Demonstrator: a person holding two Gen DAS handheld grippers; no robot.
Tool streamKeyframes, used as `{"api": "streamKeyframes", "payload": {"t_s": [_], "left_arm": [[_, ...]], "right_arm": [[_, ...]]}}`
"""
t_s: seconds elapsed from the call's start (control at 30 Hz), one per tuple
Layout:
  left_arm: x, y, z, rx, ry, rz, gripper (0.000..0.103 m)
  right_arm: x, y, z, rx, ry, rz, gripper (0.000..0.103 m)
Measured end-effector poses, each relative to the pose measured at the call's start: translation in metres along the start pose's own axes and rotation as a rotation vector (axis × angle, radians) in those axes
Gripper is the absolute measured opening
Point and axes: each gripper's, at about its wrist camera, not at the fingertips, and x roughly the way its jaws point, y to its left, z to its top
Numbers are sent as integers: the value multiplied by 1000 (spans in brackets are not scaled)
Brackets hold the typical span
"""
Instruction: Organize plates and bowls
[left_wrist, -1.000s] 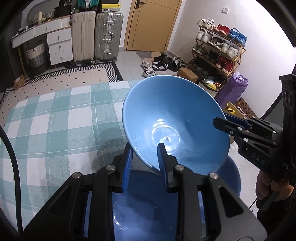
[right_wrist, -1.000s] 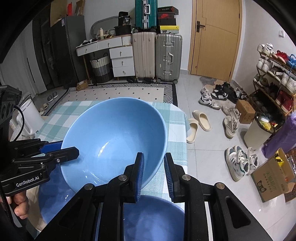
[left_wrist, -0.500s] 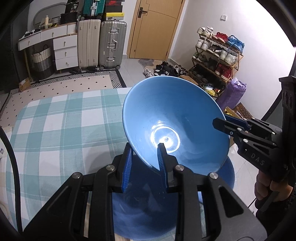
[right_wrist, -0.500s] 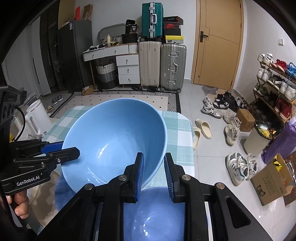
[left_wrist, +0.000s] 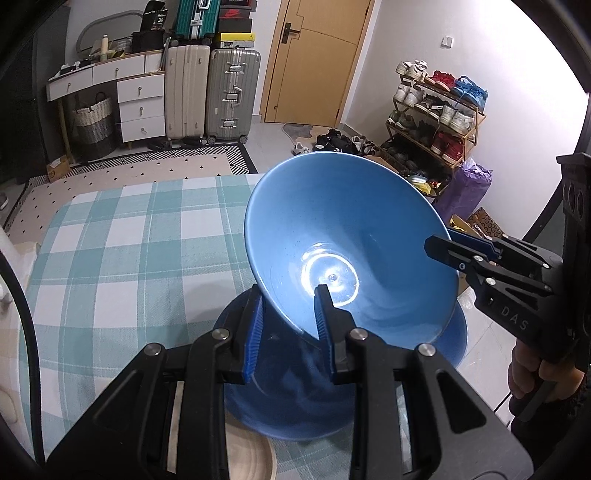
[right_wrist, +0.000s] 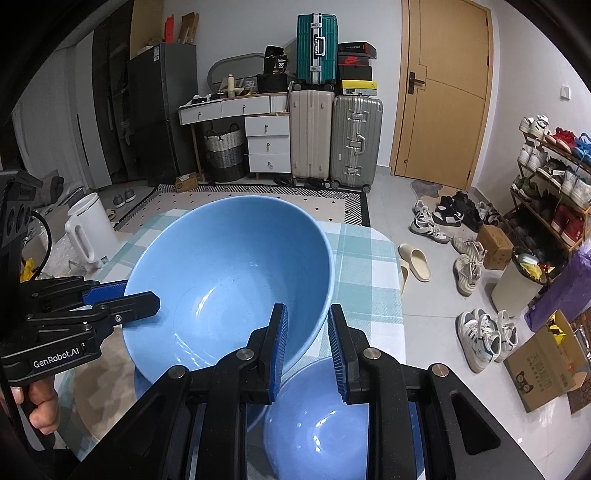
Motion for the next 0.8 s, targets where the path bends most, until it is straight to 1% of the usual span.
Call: {"api": "streamKeyframes", "payload": {"t_s": [0.27,0.5,0.8], "left_arm": [[-16,7,-23,-14,0,12,24],[-19,20,-29,-41,-12,21,24],[-21,25,-43,-56,-11,24,24]], "right_arm": [[-3,15,-15,-3,2,14,23],[2,24,-23,-11,20,41,23],[4,35,-33,-26,26,54,23]]}}
